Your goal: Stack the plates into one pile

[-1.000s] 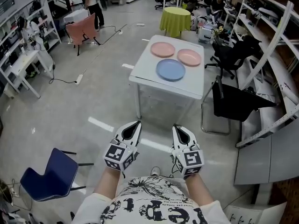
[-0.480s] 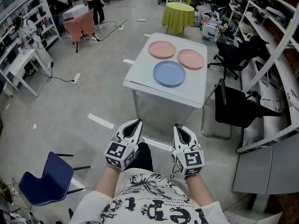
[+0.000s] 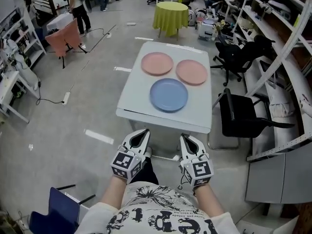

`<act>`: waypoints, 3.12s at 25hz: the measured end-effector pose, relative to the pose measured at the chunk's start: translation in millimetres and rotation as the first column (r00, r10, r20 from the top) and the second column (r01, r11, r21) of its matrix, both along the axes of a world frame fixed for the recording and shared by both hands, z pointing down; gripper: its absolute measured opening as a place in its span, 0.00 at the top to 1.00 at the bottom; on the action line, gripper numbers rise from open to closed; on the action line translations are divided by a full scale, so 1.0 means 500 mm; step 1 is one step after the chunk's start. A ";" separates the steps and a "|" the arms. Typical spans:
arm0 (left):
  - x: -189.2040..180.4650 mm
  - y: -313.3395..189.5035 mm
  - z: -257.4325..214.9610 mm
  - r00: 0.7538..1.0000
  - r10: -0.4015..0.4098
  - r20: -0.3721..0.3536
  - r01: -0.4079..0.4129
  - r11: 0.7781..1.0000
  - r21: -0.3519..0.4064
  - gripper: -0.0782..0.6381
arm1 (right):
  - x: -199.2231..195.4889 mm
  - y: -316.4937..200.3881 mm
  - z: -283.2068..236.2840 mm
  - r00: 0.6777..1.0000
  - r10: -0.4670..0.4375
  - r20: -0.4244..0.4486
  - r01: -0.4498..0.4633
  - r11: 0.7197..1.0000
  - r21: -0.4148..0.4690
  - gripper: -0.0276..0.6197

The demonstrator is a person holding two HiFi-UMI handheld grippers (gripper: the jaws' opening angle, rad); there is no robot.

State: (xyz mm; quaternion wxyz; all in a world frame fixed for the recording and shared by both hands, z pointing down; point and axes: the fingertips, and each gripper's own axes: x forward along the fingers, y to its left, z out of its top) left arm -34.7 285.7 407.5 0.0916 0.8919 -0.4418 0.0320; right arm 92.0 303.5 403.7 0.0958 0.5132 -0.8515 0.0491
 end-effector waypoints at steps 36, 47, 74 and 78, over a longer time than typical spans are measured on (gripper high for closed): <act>-0.183 -1.028 0.169 0.999 0.027 0.017 -0.020 0.947 -0.322 0.88 | -0.137 -1.034 0.118 0.996 0.045 -0.076 -0.063 0.967 -0.246 0.95; -0.146 -1.188 0.242 0.997 -0.012 0.075 0.042 0.910 -0.413 0.88 | -0.073 -1.247 0.197 0.983 -0.045 -0.177 -0.022 0.933 -0.360 0.86; -0.162 -1.382 0.472 0.988 -0.076 0.137 0.151 0.696 -0.702 0.64 | 0.017 -1.559 0.485 0.946 -0.167 -0.277 -0.087 0.693 -0.716 0.68; -0.166 -1.394 0.489 0.987 -0.098 0.125 0.159 0.671 -0.724 0.68 | 0.020 -1.569 0.505 0.935 -0.192 -0.297 -0.101 0.660 -0.744 0.68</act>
